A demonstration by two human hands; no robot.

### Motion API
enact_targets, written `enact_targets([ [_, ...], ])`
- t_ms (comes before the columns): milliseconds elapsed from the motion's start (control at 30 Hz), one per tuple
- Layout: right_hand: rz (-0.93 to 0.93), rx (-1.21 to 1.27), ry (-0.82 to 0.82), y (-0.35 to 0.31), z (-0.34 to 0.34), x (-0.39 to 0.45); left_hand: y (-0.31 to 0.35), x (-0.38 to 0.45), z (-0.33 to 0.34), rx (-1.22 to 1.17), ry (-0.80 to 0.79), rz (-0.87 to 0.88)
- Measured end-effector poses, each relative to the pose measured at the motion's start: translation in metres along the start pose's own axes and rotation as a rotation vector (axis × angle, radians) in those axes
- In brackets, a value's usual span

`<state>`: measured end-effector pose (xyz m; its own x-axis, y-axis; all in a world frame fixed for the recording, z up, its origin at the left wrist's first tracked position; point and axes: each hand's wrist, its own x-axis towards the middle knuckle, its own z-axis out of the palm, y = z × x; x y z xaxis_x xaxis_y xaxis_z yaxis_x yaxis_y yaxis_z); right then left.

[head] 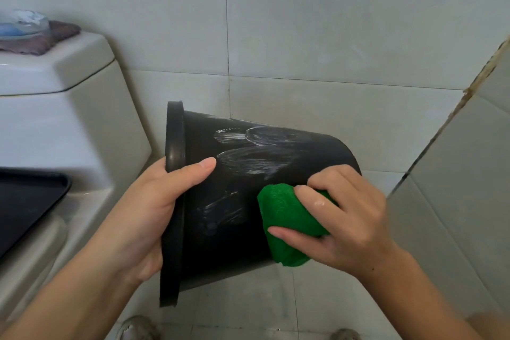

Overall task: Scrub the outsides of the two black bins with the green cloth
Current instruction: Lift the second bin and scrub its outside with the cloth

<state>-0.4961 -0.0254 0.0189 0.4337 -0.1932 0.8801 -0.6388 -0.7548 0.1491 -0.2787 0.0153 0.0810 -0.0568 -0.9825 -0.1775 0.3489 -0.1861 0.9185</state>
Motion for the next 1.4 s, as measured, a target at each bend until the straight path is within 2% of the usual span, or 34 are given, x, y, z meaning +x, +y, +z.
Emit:
enact_targets([
  [133,0.156,0.181,0.078,-0.011,-0.012,0.007,0.004,0.001,-0.001,-0.053,0.017,0.007],
  [200,0.242,0.234,0.056,-0.018,-0.006,0.010,0.002,0.000,0.002,-0.063,-0.009,0.009],
  [333,0.357,-0.076,-0.141,-0.021,0.016,0.004,-0.006,0.003,0.008,-0.071,-0.008,-0.014],
  [433,0.276,-0.150,-0.102,-0.016,0.023,-0.001,-0.008,0.007,0.007,-0.078,0.059,-0.008],
  [500,0.137,-0.053,-0.017,-0.016,0.027,-0.004,-0.008,0.008,0.005,-0.069,0.056,-0.012],
  [567,0.118,0.051,0.006,-0.020,0.031,-0.004,-0.008,0.008,0.003,-0.051,0.066,-0.024],
  [700,0.259,0.087,-0.173,-0.032,0.030,-0.004,-0.009,0.010,0.002,-0.080,0.077,-0.021],
  [833,0.267,-0.032,-0.340,-0.043,0.038,-0.015,-0.011,0.012,0.000,-0.089,0.095,-0.013],
  [933,0.245,-0.044,-0.268,-0.042,0.045,-0.020,-0.010,0.013,-0.002,-0.096,0.100,-0.006],
  [1033,0.257,0.113,-0.095,-0.031,0.043,-0.019,-0.010,0.012,-0.005,-0.086,0.084,-0.017],
  [1133,0.311,0.084,-0.015,-0.026,0.040,-0.013,-0.011,0.011,-0.003,-0.091,0.082,-0.013],
  [1267,0.340,0.091,0.004,-0.040,0.045,-0.004,-0.017,0.012,0.005,-0.077,0.089,0.040],
  [1400,0.135,0.134,-0.055,-0.064,0.050,-0.010,-0.021,0.014,0.006,-0.089,0.060,0.044],
])
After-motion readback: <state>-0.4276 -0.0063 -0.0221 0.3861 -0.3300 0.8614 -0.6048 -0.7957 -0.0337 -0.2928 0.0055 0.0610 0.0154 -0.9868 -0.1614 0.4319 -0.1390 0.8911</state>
